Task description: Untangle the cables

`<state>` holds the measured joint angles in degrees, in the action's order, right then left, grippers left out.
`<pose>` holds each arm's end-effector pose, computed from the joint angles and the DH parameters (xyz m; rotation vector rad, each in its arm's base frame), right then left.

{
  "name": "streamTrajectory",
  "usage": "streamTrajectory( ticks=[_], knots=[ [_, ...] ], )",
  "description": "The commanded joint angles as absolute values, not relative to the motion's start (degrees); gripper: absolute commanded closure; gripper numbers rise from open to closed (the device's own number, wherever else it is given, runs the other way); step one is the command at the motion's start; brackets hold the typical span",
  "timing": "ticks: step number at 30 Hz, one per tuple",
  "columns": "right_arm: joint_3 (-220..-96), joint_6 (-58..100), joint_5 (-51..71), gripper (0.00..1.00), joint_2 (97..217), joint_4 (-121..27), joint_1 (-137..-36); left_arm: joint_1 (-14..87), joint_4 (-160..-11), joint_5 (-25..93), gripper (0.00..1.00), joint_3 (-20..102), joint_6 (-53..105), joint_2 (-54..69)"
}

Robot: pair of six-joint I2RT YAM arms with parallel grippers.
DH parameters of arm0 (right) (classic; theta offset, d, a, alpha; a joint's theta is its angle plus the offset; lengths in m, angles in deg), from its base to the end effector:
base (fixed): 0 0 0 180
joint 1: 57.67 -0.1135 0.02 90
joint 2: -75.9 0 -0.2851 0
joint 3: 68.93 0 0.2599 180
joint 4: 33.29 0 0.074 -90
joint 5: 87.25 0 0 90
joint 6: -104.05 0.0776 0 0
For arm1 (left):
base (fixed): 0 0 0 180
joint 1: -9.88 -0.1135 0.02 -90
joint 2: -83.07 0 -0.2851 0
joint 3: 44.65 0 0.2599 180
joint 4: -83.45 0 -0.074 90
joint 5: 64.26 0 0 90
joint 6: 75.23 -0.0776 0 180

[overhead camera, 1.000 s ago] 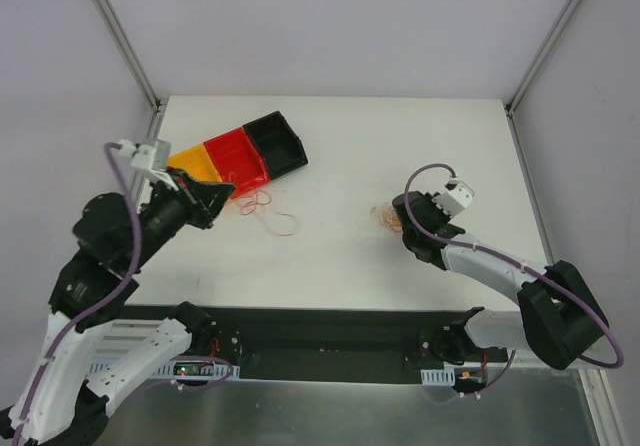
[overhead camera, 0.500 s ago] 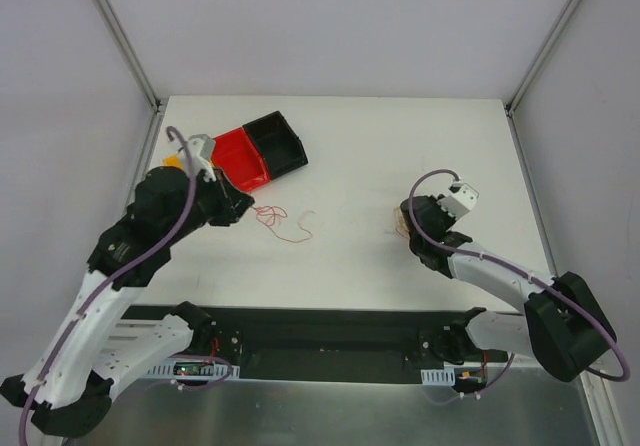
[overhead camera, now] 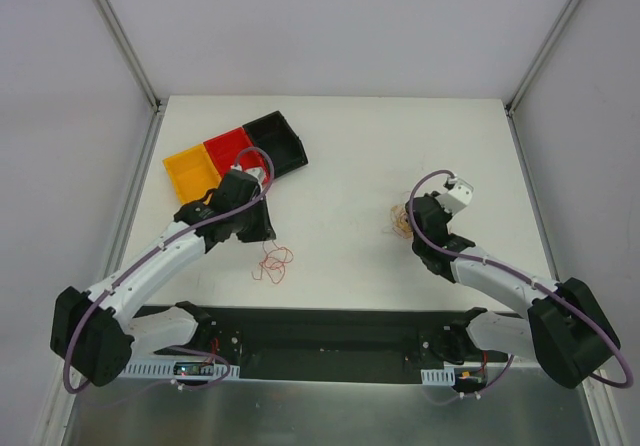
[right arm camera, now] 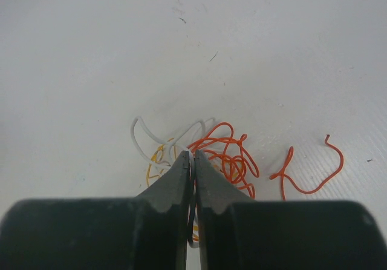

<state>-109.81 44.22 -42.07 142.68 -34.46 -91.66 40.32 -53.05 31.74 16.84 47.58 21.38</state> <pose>0.2431 0.0979 0.2033 0.4032 1.8565 -0.0449 0.2149 -0.1357 0.2591 0.0042 2.4270 -0.6523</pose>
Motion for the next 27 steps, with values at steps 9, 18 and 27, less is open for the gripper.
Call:
streamTrajectory(
  ticks=[9,18,27],
  knots=[
    [-110.7,42.1,-40.1,0.91,142.4,-31.4,-91.2,41.8,-58.4,30.0,0.36,9.8,51.4,17.8],
    [-113.2,41.1,-36.5,0.91,145.2,-30.7,-90.4,42.5,-58.9,26.2,0.01,3.9,58.1,20.2],
    [-111.5,42.8,-35.8,0.91,144.1,-30.3,-89.3,43.5,-62.6,22.7,0.73,9.7,54.8,3.9]
  ],
)
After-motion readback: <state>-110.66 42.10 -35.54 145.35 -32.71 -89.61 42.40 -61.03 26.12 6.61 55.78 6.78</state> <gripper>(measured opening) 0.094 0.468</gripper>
